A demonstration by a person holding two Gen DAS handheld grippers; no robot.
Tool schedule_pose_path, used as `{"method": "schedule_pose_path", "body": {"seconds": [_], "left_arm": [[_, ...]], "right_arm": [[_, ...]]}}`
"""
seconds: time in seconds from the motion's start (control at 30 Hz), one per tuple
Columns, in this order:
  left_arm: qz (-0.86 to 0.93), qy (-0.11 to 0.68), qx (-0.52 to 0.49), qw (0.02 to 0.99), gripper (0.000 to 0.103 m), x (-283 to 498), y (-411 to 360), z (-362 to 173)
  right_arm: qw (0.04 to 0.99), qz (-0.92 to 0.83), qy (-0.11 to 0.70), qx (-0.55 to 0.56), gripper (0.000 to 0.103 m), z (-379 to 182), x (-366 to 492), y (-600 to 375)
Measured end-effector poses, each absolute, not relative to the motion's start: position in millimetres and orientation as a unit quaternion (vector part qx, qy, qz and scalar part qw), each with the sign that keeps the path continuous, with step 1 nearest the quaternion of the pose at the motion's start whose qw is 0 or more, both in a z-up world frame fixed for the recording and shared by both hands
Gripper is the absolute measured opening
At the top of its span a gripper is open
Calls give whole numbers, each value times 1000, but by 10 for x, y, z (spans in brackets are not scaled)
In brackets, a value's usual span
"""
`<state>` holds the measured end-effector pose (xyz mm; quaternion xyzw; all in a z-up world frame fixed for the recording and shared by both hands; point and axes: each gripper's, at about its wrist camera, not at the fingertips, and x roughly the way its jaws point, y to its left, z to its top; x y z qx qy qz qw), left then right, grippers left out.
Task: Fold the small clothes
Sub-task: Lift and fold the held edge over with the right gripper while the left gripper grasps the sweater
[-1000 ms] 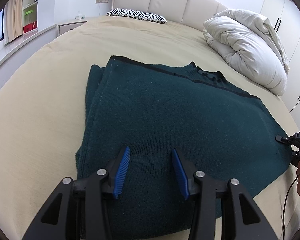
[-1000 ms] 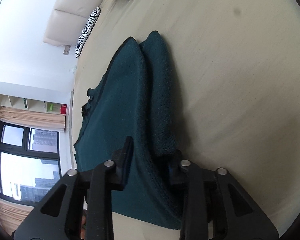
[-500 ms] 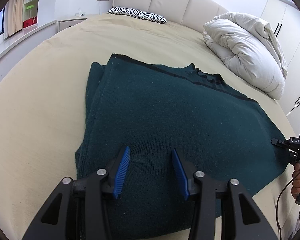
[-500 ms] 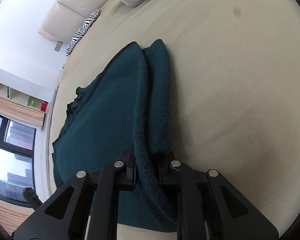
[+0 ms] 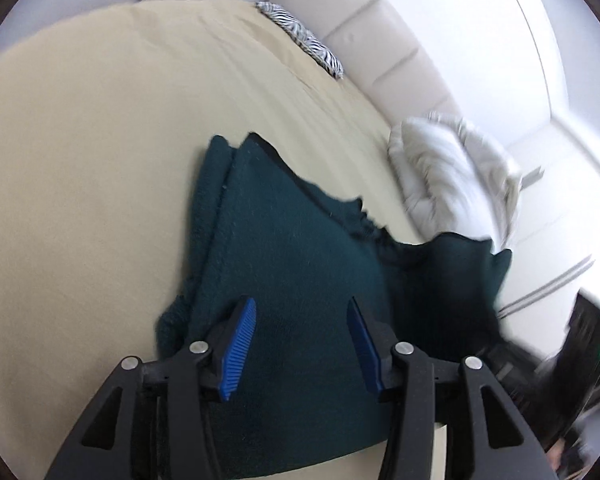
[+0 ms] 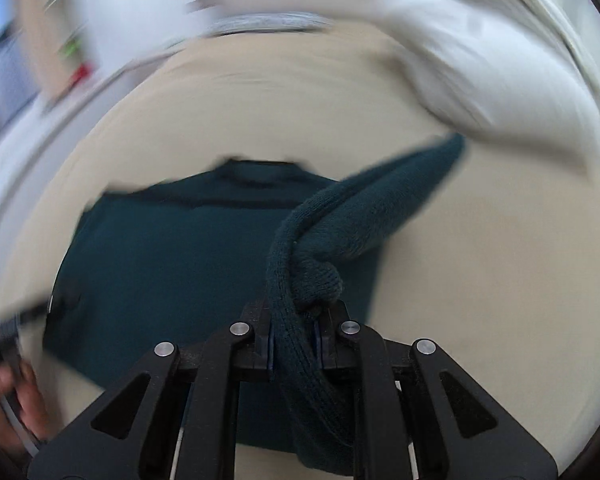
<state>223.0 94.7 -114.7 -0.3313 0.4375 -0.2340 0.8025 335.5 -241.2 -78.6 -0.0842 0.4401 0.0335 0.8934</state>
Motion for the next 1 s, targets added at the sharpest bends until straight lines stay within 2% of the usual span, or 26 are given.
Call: {"method": "schedule_pose_path", "body": {"seconds": [0.13,0.23,0.4,0.47,0.57,0.6,0.67,0.7,0.73,0.8,0.9,1.0], "left_arm": [[-264,441,-374,772,57,2274,1023,-1175],[-283,436,-384,763,67,2300,968,-1128],[-298,450,-390,746,68,2462,782,-1093],[-315,467,-373,737,72,2572,615,-1076],[-329,497,-358,719,72,2770,399,-1137],[-334,506,-358,710,70,2827,345,-1175],[-330,522,-348,705,52,2916,274,-1222],[-331,529,-340,704,34,2934,240,-1235],[-332,534,-334,702,26,2953,210,-1249],[-333,536,-327,704,16,2953,187,-1262],[-333,532,-333,704,14,2939,199,-1280],[-334,530,-334,704,14,2945,300,-1293]], "right_arm": [[865,85,456,-193,11,-1100,3426,-1560],[861,94,456,-205,11,-1214,3419,-1352],[863,93,443,-225,11,-1250,3335,-1313],[867,93,435,-225,11,-1243,3315,-1296],[870,100,426,-228,12,-1316,3248,-1221],[870,102,423,-233,12,-1317,3221,-1210],[868,105,418,-246,12,-1335,3162,-1196],[868,107,416,-250,12,-1346,3138,-1187],[868,108,416,-251,12,-1354,3112,-1201],[866,113,421,-245,13,-1357,3050,-1207],[859,136,439,-227,20,-1338,2961,-1240],[861,179,436,-189,36,-1174,2734,-1290]]}}
